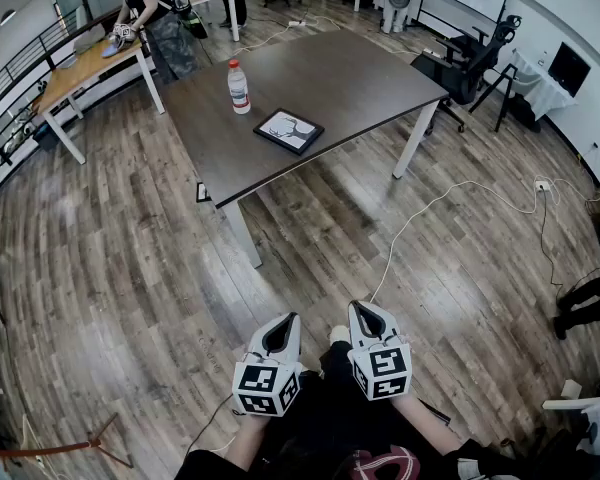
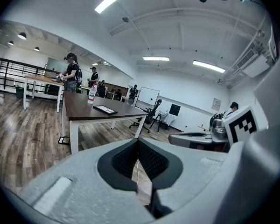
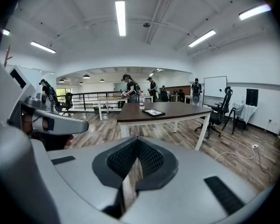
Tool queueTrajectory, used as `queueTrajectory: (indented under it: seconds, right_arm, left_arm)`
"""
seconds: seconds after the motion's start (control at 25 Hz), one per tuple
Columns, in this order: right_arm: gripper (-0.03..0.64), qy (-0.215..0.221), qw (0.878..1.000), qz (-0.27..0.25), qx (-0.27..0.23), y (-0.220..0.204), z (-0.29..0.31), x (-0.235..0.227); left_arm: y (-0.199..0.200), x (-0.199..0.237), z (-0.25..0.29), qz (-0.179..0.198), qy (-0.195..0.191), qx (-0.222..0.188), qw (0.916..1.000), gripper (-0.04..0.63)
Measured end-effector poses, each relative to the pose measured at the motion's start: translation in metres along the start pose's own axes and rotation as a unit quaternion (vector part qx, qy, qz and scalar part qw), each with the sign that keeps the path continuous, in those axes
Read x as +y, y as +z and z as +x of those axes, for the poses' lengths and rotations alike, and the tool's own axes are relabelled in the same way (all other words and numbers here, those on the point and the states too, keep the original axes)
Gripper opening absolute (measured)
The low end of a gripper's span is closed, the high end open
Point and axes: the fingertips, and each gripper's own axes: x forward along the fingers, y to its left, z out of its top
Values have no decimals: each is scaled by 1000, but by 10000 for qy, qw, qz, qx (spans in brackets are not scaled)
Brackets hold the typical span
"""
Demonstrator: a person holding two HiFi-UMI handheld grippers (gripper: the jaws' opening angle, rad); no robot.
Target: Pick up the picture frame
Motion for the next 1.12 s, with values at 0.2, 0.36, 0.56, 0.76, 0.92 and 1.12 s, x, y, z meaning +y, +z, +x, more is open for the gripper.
queueTrajectory:
  seconds: [0.2,0.36,0.56,0.76,0.92,1.12]
  right_arm:
    - [6,-22,10000,6,2,4,11,-10]
    - [6,72,9999,-25,-76,13,30,-19]
    - [6,257,9995,-89,-160,34,65,-34]
    - [6,420,9991,-71,-76,40,99,-59]
    - [6,530,9986,-78,-22,48,127,-80]
    - [6,772,9969,-143,-13,62,163,-105]
  left_arm:
    - [4,4,9,-129,-21,-2,9999,9]
    - [14,13,20,-310,-14,-188,9993,9]
    - [19,32,44,-474,229,-61,9986,9]
    - [29,42,80,-473,428,9,9980,9]
    - [46,50,110,-511,535,-37,9973,9]
    - [71,55,150,-667,512,-251,9961,9]
